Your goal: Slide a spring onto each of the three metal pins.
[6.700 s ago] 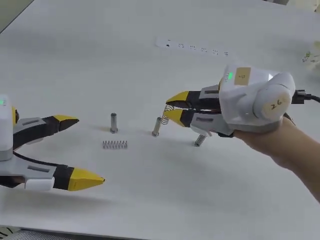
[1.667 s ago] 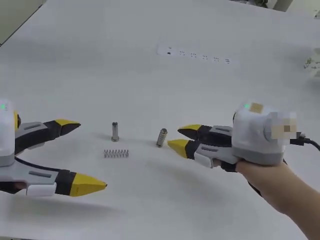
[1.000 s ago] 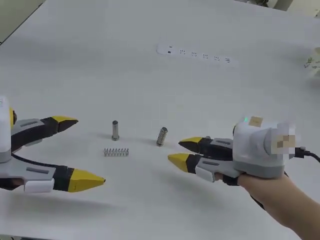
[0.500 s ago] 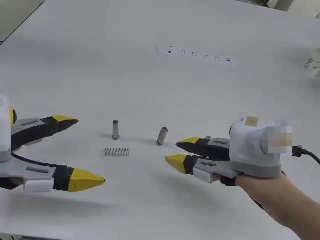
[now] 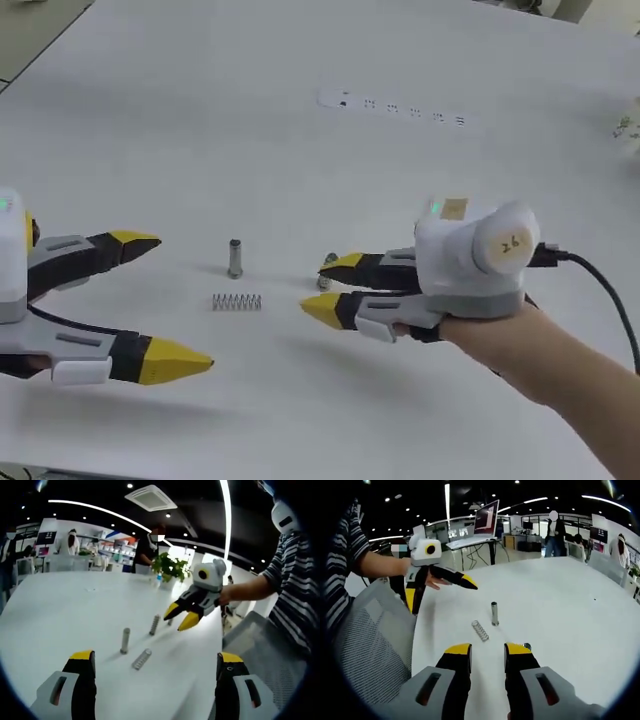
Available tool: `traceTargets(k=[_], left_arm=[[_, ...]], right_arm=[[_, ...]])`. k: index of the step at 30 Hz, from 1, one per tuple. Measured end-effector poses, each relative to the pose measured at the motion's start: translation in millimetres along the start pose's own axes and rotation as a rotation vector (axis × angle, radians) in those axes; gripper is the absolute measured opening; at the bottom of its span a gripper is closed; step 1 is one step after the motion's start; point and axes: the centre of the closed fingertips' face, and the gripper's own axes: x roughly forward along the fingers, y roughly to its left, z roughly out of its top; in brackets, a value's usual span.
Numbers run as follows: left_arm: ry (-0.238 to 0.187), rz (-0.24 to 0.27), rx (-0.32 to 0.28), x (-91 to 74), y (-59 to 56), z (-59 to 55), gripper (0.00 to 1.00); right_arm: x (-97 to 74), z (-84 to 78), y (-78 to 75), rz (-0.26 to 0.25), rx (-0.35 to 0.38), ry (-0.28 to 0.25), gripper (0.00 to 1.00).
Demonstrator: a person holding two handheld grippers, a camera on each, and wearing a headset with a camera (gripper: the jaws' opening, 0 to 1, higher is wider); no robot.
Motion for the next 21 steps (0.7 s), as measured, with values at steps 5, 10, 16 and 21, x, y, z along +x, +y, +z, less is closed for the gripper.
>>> traceTargets(k=[5, 10, 16, 21], left_arm=[[0.001, 0.001, 0.0, -0.3, -0.1, -1.1, 0.98], [0.002, 0.001, -0.002, -1.3, -0.8, -2.7, 0.98], [0.003, 0.006, -0.006, -3.3, 0.1, -4.5, 0.98], [0.003, 0.008, -0.007, -4.1, 0.2, -4.9, 0.98]], right_arm=[[12.7, 8.0, 6.2, 0.029, -0.099, 0.038, 0.24], [26.4, 12.6, 12.4, 0.064, -0.173, 0.071, 0.23], [40.5, 13.6, 15.8, 0.103, -0.242, 0.116, 0.22], [49.5, 8.1, 16.1, 0.132, -0.284, 0.166, 0.2]])
